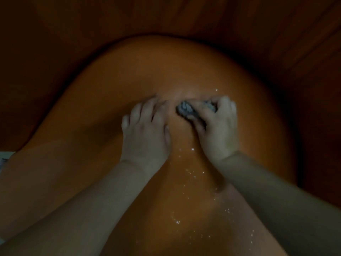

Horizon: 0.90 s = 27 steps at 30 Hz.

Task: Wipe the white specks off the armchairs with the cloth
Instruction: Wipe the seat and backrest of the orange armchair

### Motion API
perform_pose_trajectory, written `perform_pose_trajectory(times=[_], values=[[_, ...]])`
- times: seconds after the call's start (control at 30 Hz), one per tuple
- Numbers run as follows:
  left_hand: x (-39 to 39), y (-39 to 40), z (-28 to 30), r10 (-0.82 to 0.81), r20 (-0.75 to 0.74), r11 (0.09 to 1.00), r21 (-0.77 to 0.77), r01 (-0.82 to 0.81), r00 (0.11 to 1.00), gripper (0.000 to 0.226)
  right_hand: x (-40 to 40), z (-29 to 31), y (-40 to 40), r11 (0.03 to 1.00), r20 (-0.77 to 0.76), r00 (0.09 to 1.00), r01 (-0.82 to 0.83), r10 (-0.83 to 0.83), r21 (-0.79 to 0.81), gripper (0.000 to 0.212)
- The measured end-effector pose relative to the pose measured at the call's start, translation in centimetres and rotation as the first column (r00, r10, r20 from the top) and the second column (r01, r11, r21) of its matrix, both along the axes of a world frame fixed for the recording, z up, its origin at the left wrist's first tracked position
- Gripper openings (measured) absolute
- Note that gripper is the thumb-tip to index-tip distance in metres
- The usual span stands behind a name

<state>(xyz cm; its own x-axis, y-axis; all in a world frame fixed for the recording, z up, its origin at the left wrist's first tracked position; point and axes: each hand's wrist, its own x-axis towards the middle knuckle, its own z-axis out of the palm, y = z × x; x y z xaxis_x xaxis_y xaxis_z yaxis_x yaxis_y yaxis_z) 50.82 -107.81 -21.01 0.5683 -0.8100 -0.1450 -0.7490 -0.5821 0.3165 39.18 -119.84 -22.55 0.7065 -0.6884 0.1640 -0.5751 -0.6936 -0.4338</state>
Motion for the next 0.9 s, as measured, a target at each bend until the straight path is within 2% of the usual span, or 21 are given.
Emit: perform_pose_trajectory(times=[0.1, 0.23, 0.33, 0.47, 0.53, 0.6, 0.7, 0.8, 0.9], values=[[-0.1, -0.3, -0.2, -0.009, 0.005, 1.0, -0.014, 0.009, 1.0, 0.055, 1.1, -0.3, -4.4, 0.994, 0.015, 0.996, 0.092, -0.091, -0.056, 0.029], [-0.1, -0.7, -0.2, -0.003, -0.001, 1.0, -0.025, 0.003, 1.0, 0.055, -0.2, -0.3, -2.4, 0.958, 0.042, 0.958, 0.282, -0.284, 0.051, 0.03], [-0.1, -0.9, -0.1, -0.023, -0.006, 0.999, -0.025, 0.023, 1.0, 0.055, -1.8, -0.1, 1.0, 0.979, 0.032, 0.98, 0.192, -0.195, 0.062, 0.03], [0.1, -1.2, 0.0, -0.073, -0.015, 0.997, -0.005, 0.073, 0.997, 0.054, -0.9, 0.0, -3.3, 1.0, -0.012, 1.0, -0.001, 0.001, -0.011, 0.033], [0.4, -1.1, -0.1, -0.088, -0.008, 0.996, -0.009, 0.088, 0.996, 0.053, 0.1, -0.3, -6.4, 0.997, 0.001, 0.998, 0.056, -0.056, -0.052, 0.033], [0.5, -0.9, -0.2, -0.099, -0.004, 0.995, -0.024, 0.099, 0.995, 0.053, 0.5, -0.5, -7.7, 0.981, 0.012, 0.981, 0.194, -0.194, 0.025, 0.034], [0.5, -0.8, -0.1, -0.104, 0.001, 0.994, -0.036, 0.104, 0.995, 0.053, -0.8, -0.4, -4.6, 0.956, 0.042, 0.956, 0.288, -0.29, 0.049, 0.032], [0.5, -0.8, 0.2, -0.121, 0.006, 0.992, -0.026, 0.121, 0.993, 0.054, -2.7, 0.1, 0.3, 0.975, 0.038, 0.979, 0.197, -0.201, 0.099, 0.03], [0.5, -0.8, 0.4, -0.147, 0.004, 0.989, -0.013, 0.147, 0.989, 0.053, -3.1, 0.4, -0.2, 0.992, -0.001, 0.996, 0.088, -0.088, 0.092, 0.032]])
